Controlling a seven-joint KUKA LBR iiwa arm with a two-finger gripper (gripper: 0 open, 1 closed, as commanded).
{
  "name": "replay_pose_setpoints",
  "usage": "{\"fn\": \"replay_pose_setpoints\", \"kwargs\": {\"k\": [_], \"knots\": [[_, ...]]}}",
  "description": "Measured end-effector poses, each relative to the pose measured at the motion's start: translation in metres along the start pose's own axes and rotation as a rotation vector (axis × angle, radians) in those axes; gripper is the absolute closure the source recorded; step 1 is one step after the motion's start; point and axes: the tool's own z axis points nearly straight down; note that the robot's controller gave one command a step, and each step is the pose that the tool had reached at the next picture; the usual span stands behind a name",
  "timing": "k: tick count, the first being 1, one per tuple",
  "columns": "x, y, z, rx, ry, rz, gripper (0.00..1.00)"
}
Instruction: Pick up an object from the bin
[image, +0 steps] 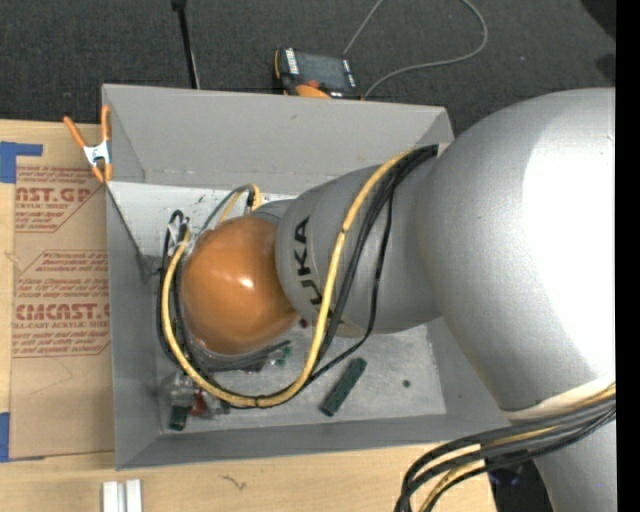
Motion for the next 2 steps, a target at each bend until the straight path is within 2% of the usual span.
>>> {"fn": "replay_pose_setpoints", "kwargs": {"k": [1, 2], "knots": [[-0.001, 0.0, -0.005, -0.001, 0.001, 0.002, 1.0], [-0.003, 0.0, -0.099, 0.006, -0.005, 0.003, 1.0]]}}
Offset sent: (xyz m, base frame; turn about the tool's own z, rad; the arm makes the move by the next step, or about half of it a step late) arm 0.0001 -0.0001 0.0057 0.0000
